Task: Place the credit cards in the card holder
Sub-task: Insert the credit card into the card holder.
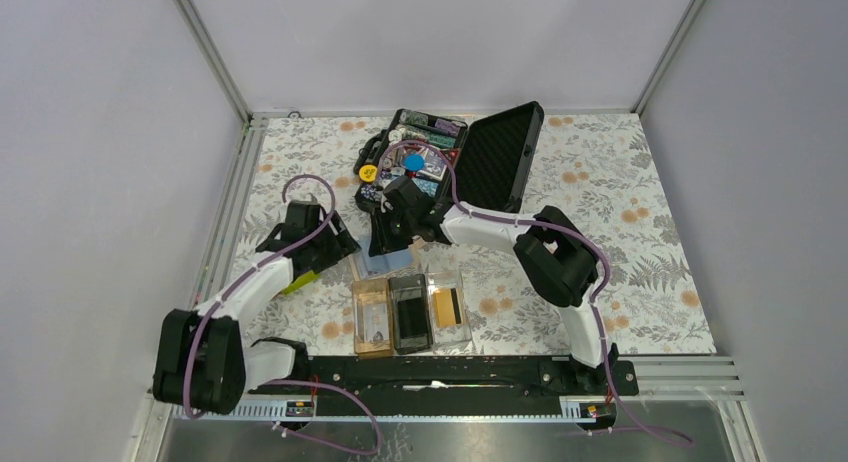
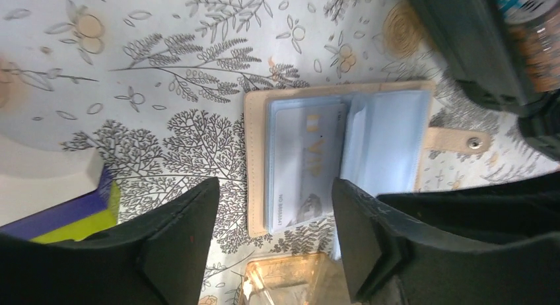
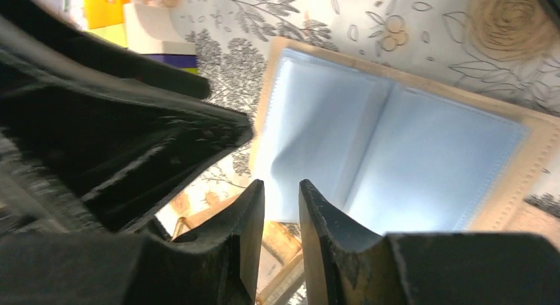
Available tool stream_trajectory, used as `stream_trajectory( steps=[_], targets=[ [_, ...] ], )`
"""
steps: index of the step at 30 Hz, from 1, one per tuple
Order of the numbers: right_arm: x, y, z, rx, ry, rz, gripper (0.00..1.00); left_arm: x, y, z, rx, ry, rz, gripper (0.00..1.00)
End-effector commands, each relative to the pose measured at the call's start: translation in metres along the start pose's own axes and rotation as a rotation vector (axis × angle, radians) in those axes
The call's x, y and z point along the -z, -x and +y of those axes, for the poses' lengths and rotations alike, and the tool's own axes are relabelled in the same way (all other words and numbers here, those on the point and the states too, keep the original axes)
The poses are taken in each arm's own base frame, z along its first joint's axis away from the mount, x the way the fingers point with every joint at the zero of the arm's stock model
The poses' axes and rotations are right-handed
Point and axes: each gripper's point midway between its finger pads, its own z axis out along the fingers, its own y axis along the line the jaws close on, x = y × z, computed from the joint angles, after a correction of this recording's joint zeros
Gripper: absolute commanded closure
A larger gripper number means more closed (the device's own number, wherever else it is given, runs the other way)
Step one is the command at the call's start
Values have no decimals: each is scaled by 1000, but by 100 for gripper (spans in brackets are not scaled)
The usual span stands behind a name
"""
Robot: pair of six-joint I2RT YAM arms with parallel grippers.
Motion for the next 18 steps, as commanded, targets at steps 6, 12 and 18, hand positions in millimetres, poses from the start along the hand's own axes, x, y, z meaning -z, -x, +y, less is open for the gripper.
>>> stream_trajectory(
  steps=[6, 12, 18],
  targets=[
    [46, 21, -4, 84, -128, -113, 51, 46, 38, -14, 2, -46, -177, 14],
    [85, 13, 7, 69, -106, -153, 37, 70, 35, -31, -51, -151, -186, 3],
    [101, -19, 42, 14, -60, -144, 31, 78, 14, -34, -63, -178, -86, 2]
  ],
)
